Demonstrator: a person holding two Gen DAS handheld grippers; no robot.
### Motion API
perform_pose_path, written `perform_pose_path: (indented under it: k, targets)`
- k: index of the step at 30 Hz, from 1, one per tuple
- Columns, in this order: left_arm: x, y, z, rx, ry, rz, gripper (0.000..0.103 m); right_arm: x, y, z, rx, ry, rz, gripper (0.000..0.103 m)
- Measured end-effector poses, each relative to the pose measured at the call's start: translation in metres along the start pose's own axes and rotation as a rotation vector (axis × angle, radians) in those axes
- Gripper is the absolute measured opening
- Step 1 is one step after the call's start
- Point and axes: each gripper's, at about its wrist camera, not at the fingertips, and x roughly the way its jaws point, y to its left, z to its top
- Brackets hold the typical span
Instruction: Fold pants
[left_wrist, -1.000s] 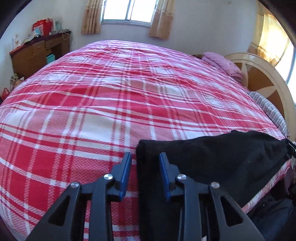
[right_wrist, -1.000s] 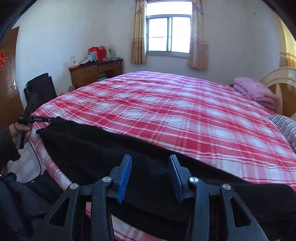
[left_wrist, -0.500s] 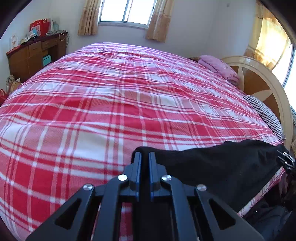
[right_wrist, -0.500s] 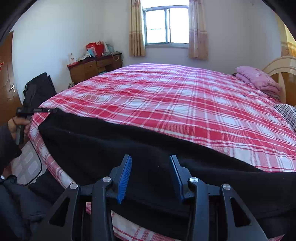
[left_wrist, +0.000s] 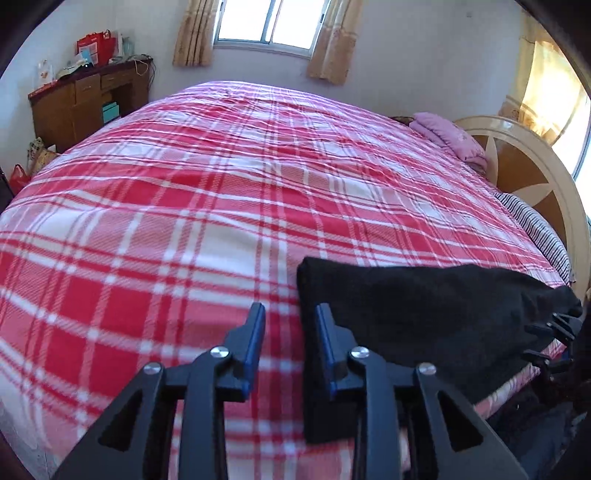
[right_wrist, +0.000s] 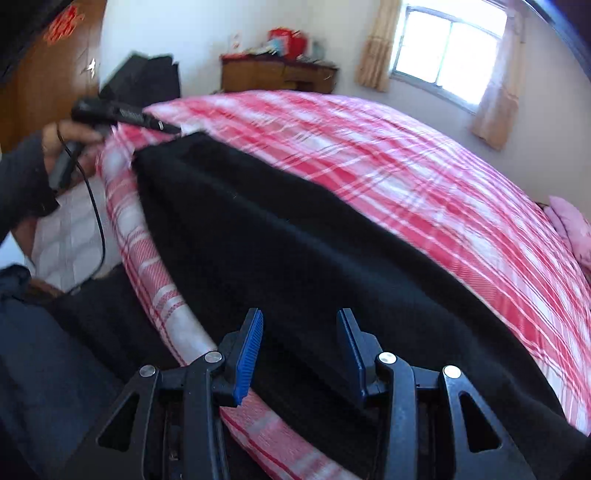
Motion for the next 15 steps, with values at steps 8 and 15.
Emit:
perform_pose_path:
  k: [8,15]
  targets:
    - [-0.013,-0.012,-0.036,0.039,0.047,-0.1,0.03,0.017,-0.001,-0.005,-0.003,0.044,-0.036,0.044]
    - [-0.001,-0.019,-0.038,0.024,0.045,-0.113,0.03,0.017,-0.01,-0.007,0.037,0.036,-0.029,0.043]
